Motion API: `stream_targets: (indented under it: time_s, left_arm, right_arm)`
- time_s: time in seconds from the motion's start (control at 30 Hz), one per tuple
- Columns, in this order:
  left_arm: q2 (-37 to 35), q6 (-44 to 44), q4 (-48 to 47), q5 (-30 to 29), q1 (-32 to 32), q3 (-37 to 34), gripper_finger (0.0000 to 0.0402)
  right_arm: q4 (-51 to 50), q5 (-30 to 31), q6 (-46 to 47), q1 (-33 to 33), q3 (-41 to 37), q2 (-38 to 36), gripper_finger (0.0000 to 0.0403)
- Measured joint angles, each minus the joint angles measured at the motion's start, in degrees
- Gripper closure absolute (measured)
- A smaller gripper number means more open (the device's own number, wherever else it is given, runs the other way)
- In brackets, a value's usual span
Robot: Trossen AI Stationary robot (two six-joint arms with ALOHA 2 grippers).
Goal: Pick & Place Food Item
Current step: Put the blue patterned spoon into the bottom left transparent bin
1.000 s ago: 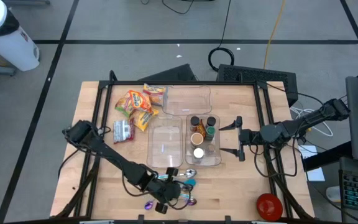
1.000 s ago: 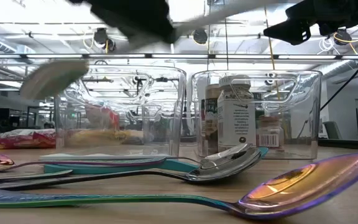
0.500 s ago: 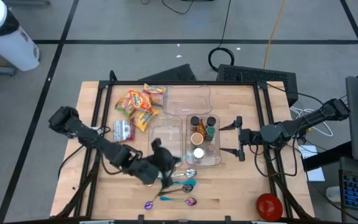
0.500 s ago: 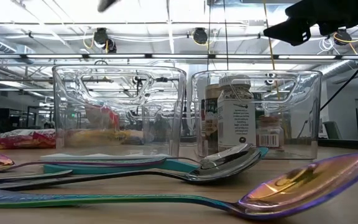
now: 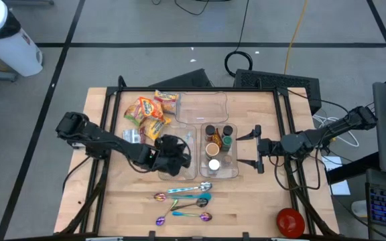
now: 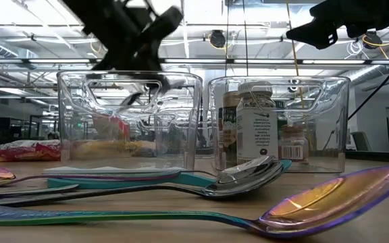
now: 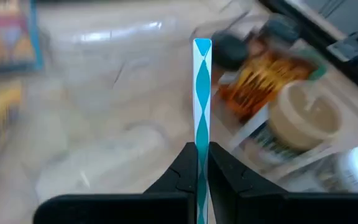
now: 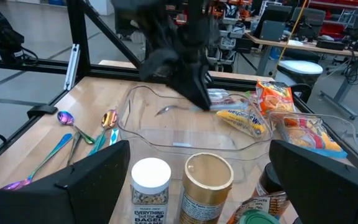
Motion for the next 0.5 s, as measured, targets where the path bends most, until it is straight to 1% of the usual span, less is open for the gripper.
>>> stream_targets:
  time_s: [0.1, 0.2, 0.3, 0.4, 0.5]
  left_arm:
    - [0.00, -2.29, 5.00, 1.42, 0.49, -3.83, 0.0384]
    - [0.00, -3.29, 7.49, 2.73, 1.18, -5.20, 0.0383]
    - [-0.01, -3.38, 7.62, 4.38, 1.98, -5.70, 0.0382]
    - [0.00, -2.07, 7.90, 4.62, 2.44, -5.77, 0.0380]
    - [-0.02, -2.17, 7.66, 4.62, 2.44, -5.77, 0.0364]
  right_arm:
    - [-0.01, -0.02, -0.01, -0.01, 0.00, 0.00, 0.0023]
    - [-0.01, 0.00, -0.01, 0.01, 0.00, 0.00, 0.0023]
    - [0.01, 0.00, -0.01, 0.00, 0.00, 0.00, 0.0023]
    - [0.01, 0.00, -0.01, -0.01, 0.00, 0.00, 0.0023]
    - [0.01, 0.00, -0.01, -0.01, 0.00, 0.00, 0.0023]
